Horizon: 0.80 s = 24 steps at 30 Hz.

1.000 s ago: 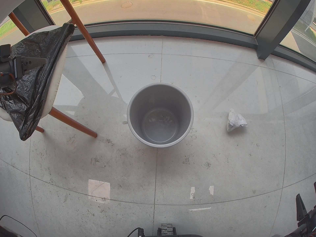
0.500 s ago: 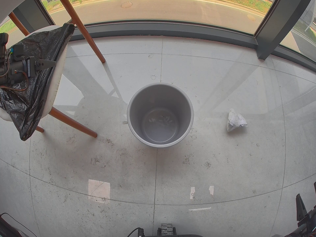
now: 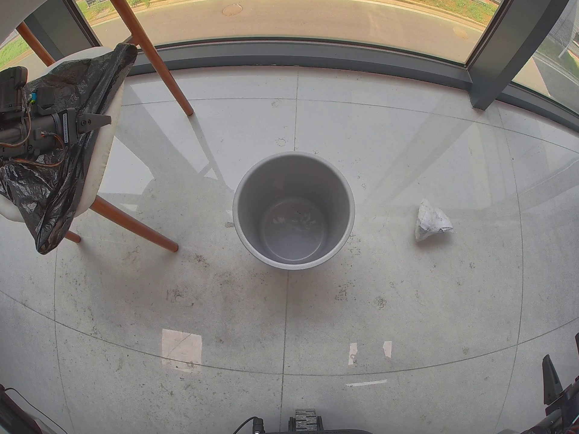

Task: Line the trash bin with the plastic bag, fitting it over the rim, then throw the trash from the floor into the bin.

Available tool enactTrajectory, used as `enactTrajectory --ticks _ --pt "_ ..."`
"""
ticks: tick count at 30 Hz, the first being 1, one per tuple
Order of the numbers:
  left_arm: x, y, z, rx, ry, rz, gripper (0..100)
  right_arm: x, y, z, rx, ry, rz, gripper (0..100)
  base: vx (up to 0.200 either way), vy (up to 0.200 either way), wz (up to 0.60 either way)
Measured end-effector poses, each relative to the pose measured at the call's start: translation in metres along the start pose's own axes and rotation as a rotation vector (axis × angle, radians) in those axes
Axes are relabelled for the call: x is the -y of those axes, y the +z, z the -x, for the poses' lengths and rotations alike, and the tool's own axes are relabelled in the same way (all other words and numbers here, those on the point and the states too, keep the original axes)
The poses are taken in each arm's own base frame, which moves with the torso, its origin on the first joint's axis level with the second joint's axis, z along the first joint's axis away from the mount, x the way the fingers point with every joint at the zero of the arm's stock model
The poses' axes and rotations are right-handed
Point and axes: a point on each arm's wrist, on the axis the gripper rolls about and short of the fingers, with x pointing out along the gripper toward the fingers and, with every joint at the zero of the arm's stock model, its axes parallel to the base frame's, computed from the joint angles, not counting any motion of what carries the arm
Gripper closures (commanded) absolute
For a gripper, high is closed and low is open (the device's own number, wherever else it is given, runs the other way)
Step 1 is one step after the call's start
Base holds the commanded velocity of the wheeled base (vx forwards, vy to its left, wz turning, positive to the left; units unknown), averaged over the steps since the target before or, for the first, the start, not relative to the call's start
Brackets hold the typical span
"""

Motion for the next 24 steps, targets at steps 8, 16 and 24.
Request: enactTrajectory --ticks 8,16,24 --pt "-0.001 -0.0037 -0.0021 -0.008 0.011 0.009 100 0.0 0.0 0.0 0.0 -0.001 0.0 0 0.0 0.0 0.0" --pt "-0.0012 -0.0049 -0.0018 -0.014 0.003 0.015 100 0.0 -0.0001 0.0 0.0 -0.001 -0.001 0 0.0 0.0 0.0" --pt "-0.0024 -0.0012 0.0038 -0.007 -0.034 0.157 100 0.0 0.0 0.0 0.0 -0.001 -0.001 0 0.0 0.0 0.0"
